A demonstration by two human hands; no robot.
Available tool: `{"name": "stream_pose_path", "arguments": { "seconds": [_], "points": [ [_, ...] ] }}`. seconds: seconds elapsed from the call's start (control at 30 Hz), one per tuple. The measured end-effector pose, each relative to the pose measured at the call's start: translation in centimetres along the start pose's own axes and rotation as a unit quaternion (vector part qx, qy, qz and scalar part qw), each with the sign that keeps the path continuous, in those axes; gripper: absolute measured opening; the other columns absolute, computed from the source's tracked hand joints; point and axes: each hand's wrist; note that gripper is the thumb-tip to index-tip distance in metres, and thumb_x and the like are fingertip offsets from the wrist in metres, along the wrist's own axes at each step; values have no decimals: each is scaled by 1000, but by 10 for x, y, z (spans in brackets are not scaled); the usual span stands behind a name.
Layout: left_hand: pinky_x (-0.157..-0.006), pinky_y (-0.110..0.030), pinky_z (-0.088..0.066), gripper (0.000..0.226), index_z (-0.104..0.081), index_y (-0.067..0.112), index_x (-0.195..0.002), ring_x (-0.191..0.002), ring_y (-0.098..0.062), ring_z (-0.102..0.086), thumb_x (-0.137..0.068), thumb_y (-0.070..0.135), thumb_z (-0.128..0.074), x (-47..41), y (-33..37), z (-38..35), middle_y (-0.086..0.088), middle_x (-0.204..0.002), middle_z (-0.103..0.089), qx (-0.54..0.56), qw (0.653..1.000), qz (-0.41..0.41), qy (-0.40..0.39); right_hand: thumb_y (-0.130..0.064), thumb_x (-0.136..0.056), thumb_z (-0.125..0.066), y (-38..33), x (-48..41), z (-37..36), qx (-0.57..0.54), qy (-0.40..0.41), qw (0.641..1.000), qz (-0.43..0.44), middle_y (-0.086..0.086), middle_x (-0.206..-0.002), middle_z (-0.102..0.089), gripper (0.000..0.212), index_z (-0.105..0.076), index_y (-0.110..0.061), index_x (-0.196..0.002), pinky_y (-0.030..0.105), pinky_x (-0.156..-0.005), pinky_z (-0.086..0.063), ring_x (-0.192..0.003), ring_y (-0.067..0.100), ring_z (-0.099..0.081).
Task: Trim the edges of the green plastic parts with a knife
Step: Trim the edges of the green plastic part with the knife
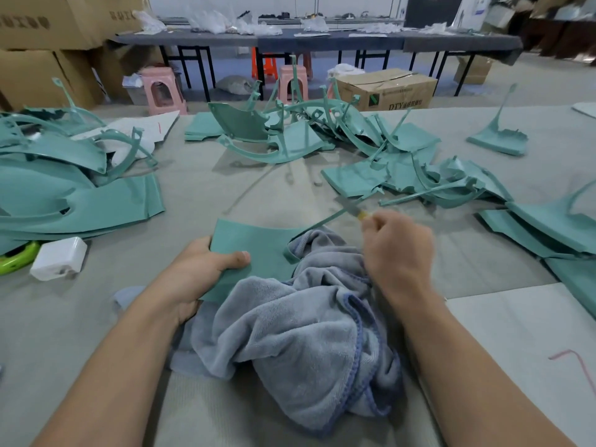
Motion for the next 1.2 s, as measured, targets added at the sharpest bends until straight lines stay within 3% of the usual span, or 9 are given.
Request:
{"name": "stream_pose_path", "arguments": {
  "seconds": [0.07, 0.2, 0.4, 0.57, 0.7, 0.83, 0.97, 1.1, 1.2],
  "points": [
    [-50, -26, -55, 16, -69, 8, -100, -67, -23, -75, -86, 1, -72, -1, 0, -1, -13, -87, -78, 4, 1000, 2, -1, -29, -100, -55, 7, 2, 5, -41, 43, 998, 5, 2, -61, -60, 35, -53, -16, -68, 35, -57, -31, -60, 32, -48],
    [-50, -27, -56, 14, -69, 6, -98, -65, -25, -74, -86, 1, -71, -1, 1, -1, -14, -85, -78, 12, 1000, 9, -14, -32, -97, -62, -14, 22, -5, -88, -85, 981, 152, -6, -53, -51, 34, -54, -18, -67, 32, -53, -33, -56, 22, -51],
    [-59, -29, -56, 16, -69, 8, -99, -70, -25, -74, -84, 3, -75, -4, -2, -1, -12, -88, -78, -15, 1000, 1, 10, -33, -101, -52, 12, -6, -1, -21, 15, 999, -32, 12, -74, -67, 33, -57, -17, -72, 35, -64, -30, -68, 32, -48],
    [-47, -24, -54, 12, -69, 7, -95, -61, -21, -74, -85, 2, -73, -6, -1, -1, -11, -81, -78, 1, 1000, 12, -5, -30, -98, -60, -9, 17, -11, -70, -81, 984, 140, 0, -61, -60, 31, -61, -14, -71, 35, -57, -37, -60, 28, -52],
    [-54, -27, -55, 15, -70, 8, -97, -66, -22, -74, -83, 4, -75, -7, -4, -1, -10, -84, -78, -6, 1000, 3, 15, -30, -101, -53, 4, -5, -7, -1, -17, 1000, 11, -3, -59, -44, 38, -46, -18, -65, 36, -70, -30, -67, 32, -45],
    [-57, -30, -58, 16, -72, 9, -93, -65, -21, -73, -79, 6, -79, -11, -4, -7, -8, -84, -78, 64, 990, -50, 113, -22, -100, -55, 15, -2, -4, -128, 37, 991, 16, -2, -55, -44, 35, -50, -10, -68, 30, -54, -24, -56, 22, -38],
    [-74, -38, -61, 31, -72, 22, -93, -81, -14, -75, -65, 32, -80, -15, 3, 0, 8, -89, -78, 146, 932, -142, 299, -21, -96, -55, 10, 7, -8, -236, 35, 971, 23, 5, -56, -56, 30, -57, -11, -68, 42, -55, -42, -56, 26, -50],
    [-74, -36, -60, 29, -76, 30, -88, -81, -14, -75, -64, 45, -76, -6, 7, -4, 10, -87, -78, 178, 928, -168, 282, -28, -92, -54, -4, 11, -11, -361, -3, 933, 12, 0, -53, -59, 25, -65, -20, -72, 31, -49, -40, -47, 11, -48],
    [-61, -32, -59, 15, -76, 21, -89, -74, -16, -75, -78, 31, -78, -6, 4, -13, 5, -83, -79, 149, 949, -157, 227, -35, -90, -53, -15, 16, -7, -366, -44, 926, 85, -2, -56, -60, 25, -63, -24, -71, 24, -51, -40, -51, 8, -51]
  ]
}}
Point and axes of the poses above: each hand's wrist, its own x-axis away from the middle knuckle, its own z-axis out of the back of the hand, y = z × x
